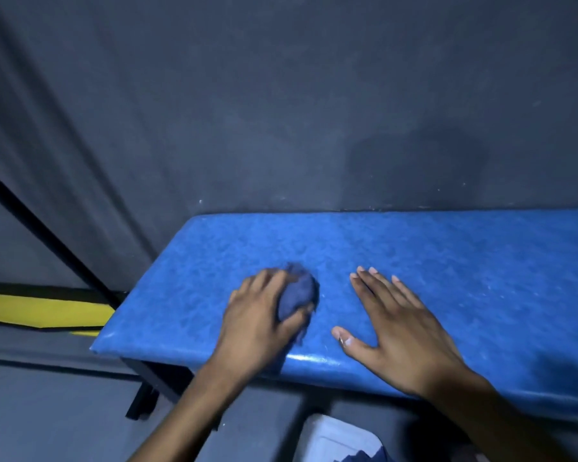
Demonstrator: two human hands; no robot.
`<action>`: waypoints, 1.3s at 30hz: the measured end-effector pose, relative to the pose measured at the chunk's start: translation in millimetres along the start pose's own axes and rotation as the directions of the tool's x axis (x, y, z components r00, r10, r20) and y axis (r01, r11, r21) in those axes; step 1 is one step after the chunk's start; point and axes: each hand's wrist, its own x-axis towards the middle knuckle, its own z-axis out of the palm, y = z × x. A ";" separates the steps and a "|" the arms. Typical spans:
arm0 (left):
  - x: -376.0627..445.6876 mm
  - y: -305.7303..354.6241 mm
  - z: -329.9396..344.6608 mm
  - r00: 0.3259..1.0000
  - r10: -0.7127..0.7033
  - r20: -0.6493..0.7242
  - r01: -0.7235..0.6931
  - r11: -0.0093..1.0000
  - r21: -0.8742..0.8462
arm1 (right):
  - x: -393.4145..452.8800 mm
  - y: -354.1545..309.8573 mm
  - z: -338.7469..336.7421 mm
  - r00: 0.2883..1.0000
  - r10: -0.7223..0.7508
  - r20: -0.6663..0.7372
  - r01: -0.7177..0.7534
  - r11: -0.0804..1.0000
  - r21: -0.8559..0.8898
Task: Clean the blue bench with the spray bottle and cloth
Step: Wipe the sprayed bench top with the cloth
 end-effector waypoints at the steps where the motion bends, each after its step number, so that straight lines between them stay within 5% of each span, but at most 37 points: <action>1: -7.1 -4.4 -3.8 0.999 0.038 0.037 -0.037 0.999 -0.039 | 0.2 -0.2 0.3 1.000 0.000 -0.002 0.000 1.000 0.006; 3: 2.2 -26.3 -10.8 0.998 0.026 0.065 -0.023 0.999 -0.040 | -0.3 -0.4 1.1 1.000 0.002 -0.001 -0.002 1.000 0.009; 7: 71.7 -52.0 -12.3 0.967 -0.252 -0.037 0.251 0.968 -0.024 | -0.8 -0.1 1.1 1.000 0.002 -0.009 -0.002 1.000 0.012; 12: 82.2 -23.4 8.2 0.989 0.120 0.087 -0.116 0.992 -0.050 | -1.2 0.4 -0.1 1.000 -0.010 -0.018 0.010 1.000 0.018; 16: 47.4 -58.1 -17.4 0.877 0.414 0.243 -0.335 0.891 -0.306 | -1.7 -0.4 1.9 0.999 -0.007 -0.034 0.008 1.000 0.024; 18: 63.1 -82.2 -26.8 0.881 0.383 0.278 -0.298 0.905 -0.304 | -1.6 -1.0 2.4 0.999 -0.001 -0.047 0.003 0.999 0.038; 23: 120.9 -85.8 -6.2 0.988 0.056 0.146 -0.038 0.991 -0.126 | -2.1 0.9 1.9 0.999 -0.002 -0.046 0.004 0.999 0.040; 31: 43.0 -64.3 -14.2 0.853 0.465 0.237 -0.386 0.868 -0.313 | -2.5 2.4 2.5 0.998 -0.008 -0.065 0.012 0.998 0.056; 34: 52.7 -69.5 -14.9 0.891 0.401 0.214 -0.328 0.893 -0.308 | -2.0 1.9 1.9 0.998 -0.010 -0.067 0.013 0.999 0.052; 37: 73.7 -50.8 -1.9 0.982 0.148 0.115 -0.126 0.976 -0.179 | -2.1 1.7 -1.8 0.999 0.000 -0.050 0.003 0.998 0.058; 39: 72.1 -29.2 5.0 0.984 0.141 0.112 -0.125 0.982 -0.143 | -2.5 1.5 -6.2 1.000 0.005 -0.030 -0.003 0.998 0.068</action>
